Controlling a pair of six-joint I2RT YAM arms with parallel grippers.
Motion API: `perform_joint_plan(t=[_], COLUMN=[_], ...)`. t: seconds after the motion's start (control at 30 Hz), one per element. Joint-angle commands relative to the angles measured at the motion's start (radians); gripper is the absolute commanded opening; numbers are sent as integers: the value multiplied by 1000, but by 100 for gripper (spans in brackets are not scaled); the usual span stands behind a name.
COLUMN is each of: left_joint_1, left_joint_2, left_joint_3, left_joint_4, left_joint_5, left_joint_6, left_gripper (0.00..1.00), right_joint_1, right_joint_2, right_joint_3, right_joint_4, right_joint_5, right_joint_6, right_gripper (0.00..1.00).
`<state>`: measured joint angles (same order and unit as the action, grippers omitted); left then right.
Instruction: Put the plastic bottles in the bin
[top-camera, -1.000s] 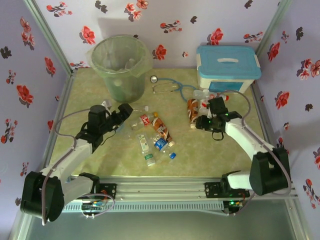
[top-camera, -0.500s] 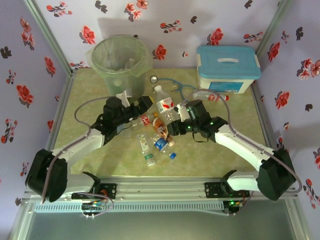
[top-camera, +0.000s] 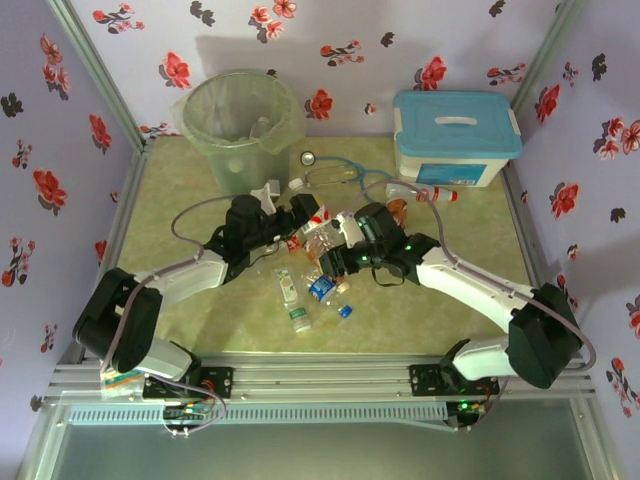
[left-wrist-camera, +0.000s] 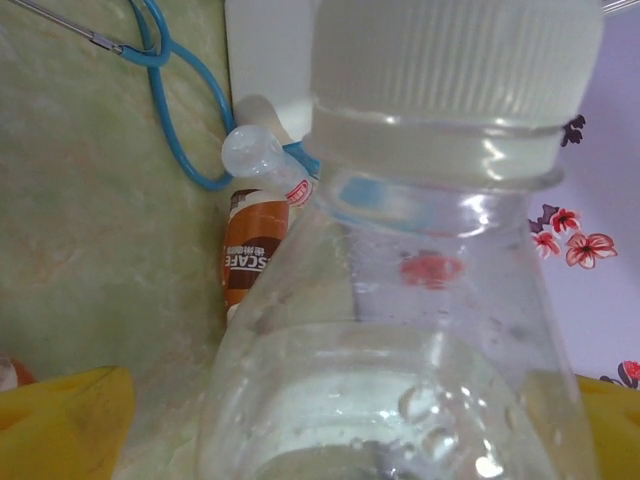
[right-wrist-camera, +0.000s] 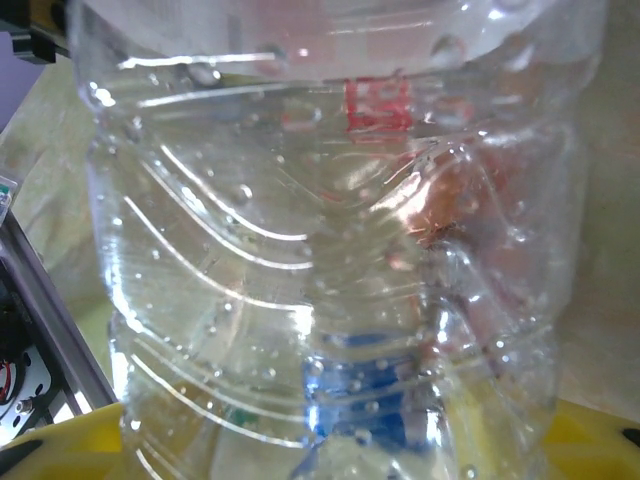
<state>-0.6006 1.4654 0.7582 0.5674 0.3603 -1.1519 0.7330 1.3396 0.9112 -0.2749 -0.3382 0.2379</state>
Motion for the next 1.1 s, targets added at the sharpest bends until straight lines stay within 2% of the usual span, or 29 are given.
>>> perform_joint_plan(t=[0.0,0.1,0.33,0.43,0.67,0.9,1.07], left_joint_1=[-5,-5,-4,-2,16,71,160], left_joint_2=[12,24,31,28,-33,-121,-154], left_joint_3=[47,50,66,92,174,346,565], left_joint_4=[34,42,49,-10,-188,-435,-622], left_joint_5=[15,13,14,13,-13,-27,-47], left_joint_6=[5,-2,-3,29,127,297,440], left_gripper=[88,77,58,57,57,58,58], right_joint_1=[2,5,6,6,3,-25,-70], right_joint_2=[9,3,-19,-27,-84,-253,-349], right_joint_3=[28,21,21,20,27,-28,-88], right_joint_4=[27,32,26,24,2,34,15], right_joint_5=[5,-1,8,12,49,231,277], right_joint_6=[-26,-20,-24,-25,-5,51,76], right_gripper=[58,60,61,67,98,99,99])
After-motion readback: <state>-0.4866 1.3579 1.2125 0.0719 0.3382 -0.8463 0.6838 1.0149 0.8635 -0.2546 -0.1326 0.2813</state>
